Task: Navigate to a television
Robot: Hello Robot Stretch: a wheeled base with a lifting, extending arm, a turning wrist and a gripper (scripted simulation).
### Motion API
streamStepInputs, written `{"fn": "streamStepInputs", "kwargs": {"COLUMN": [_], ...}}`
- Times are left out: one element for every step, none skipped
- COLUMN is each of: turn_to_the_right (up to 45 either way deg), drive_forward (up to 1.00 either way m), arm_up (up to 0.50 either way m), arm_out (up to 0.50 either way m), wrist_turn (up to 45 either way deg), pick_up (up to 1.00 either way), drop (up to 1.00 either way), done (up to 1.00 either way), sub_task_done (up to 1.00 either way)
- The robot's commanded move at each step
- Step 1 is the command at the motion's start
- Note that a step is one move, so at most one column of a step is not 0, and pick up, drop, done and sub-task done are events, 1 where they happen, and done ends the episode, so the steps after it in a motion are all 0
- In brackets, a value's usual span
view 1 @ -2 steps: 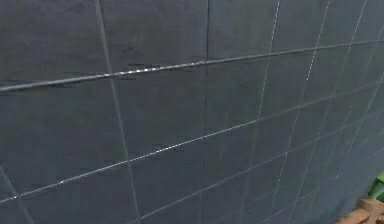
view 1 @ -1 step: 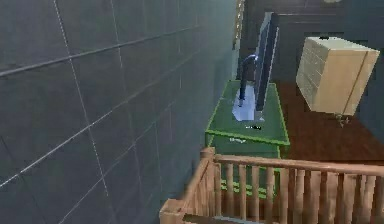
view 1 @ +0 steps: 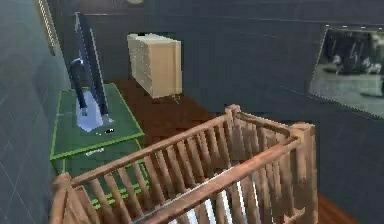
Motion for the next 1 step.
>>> {"fn": "streamStepInputs", "kwargs": {"turn_to_the_right": [45.0], "drive_forward": [0.00], "arm_up": [0.00], "arm_out": [0.00], "wrist_turn": [0.0], "pick_up": [0.00], "drop": [0.00], "done": [0.00], "sub_task_done": [0.00]}}
